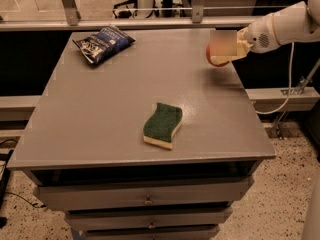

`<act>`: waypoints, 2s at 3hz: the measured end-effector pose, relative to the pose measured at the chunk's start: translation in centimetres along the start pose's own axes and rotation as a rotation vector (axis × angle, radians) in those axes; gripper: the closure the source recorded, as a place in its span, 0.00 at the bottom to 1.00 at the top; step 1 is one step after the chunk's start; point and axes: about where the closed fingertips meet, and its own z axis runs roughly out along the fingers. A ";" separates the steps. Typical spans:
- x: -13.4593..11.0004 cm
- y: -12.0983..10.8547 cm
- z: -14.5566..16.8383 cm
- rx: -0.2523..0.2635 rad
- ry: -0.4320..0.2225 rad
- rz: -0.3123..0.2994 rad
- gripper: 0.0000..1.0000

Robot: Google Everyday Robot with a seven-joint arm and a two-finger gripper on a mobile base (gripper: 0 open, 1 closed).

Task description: Move apple near sponge

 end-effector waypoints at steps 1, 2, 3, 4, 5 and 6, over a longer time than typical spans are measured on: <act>-0.7 1.8 -0.3 -0.022 -0.007 -0.023 1.00; -1.7 5.8 -2.2 -0.053 -0.069 -0.059 1.00; -1.1 10.2 -3.3 -0.095 -0.120 -0.086 1.00; 0.9 13.3 -2.9 -0.144 -0.135 -0.091 1.00; 3.0 15.7 -1.1 -0.220 -0.120 -0.101 1.00; 3.9 16.9 0.2 -0.264 -0.103 -0.118 0.98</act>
Offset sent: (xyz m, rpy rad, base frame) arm -0.1104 0.0384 0.0369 0.0991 -0.0838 0.1358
